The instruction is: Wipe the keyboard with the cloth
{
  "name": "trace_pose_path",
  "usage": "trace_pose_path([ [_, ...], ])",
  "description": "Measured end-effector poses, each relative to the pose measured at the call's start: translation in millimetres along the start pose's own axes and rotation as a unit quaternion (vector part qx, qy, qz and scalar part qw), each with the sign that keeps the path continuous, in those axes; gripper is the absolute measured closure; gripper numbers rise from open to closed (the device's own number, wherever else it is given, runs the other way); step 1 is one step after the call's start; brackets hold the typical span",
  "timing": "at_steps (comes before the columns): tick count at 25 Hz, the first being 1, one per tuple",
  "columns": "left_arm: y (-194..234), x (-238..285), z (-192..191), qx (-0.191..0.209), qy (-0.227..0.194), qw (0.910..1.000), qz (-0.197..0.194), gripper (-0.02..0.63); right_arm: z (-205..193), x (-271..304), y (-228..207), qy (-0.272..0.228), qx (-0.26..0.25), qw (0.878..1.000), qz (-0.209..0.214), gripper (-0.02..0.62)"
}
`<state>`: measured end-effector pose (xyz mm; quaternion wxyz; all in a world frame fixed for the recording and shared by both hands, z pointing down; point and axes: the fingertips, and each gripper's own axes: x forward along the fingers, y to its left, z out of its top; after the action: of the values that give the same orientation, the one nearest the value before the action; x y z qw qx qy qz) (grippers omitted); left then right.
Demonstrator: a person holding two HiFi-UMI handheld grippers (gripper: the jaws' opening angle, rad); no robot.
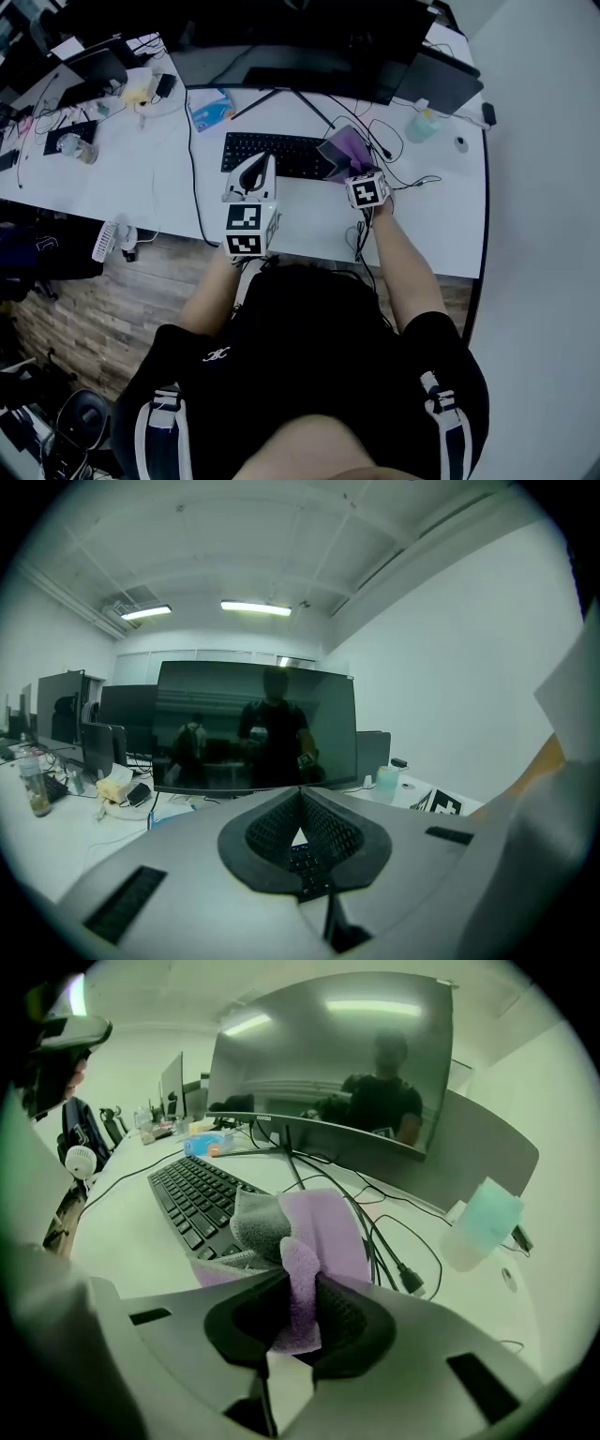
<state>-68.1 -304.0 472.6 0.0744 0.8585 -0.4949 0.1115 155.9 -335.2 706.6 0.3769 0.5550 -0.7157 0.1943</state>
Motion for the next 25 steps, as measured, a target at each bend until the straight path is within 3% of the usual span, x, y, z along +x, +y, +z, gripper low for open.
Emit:
trace_pose_path([
  [8, -18, 4, 4, 0.008, -0.004, 1.0000, -0.001, 0.594, -31, -19, -28, 0.028, 0.035, 0.999, -0.003, 0.507],
  [12, -29, 10, 6, 0.011, -0.005, 0.9999, -0.003, 0.594, -46, -39, -40, 0.016, 0.049, 0.999, -0.008, 0.508],
  [18, -56, 24, 15, 0.022, -0.014, 0.9996, -0.013, 0.594, 2, -97, -41, -0.121, 0.082, 0.989, 0.017, 0.508],
  [22, -74, 33, 28, 0.029, -0.025, 0.9991, -0.019, 0.594, 51, -155, -55, -0.227, 0.108, 0.968, 0.023, 0.508],
  [25, -87, 34, 38, 0.032, -0.036, 0.9987, -0.018, 0.594, 83, -203, -75, -0.303, 0.110, 0.947, 0.003, 0.508],
])
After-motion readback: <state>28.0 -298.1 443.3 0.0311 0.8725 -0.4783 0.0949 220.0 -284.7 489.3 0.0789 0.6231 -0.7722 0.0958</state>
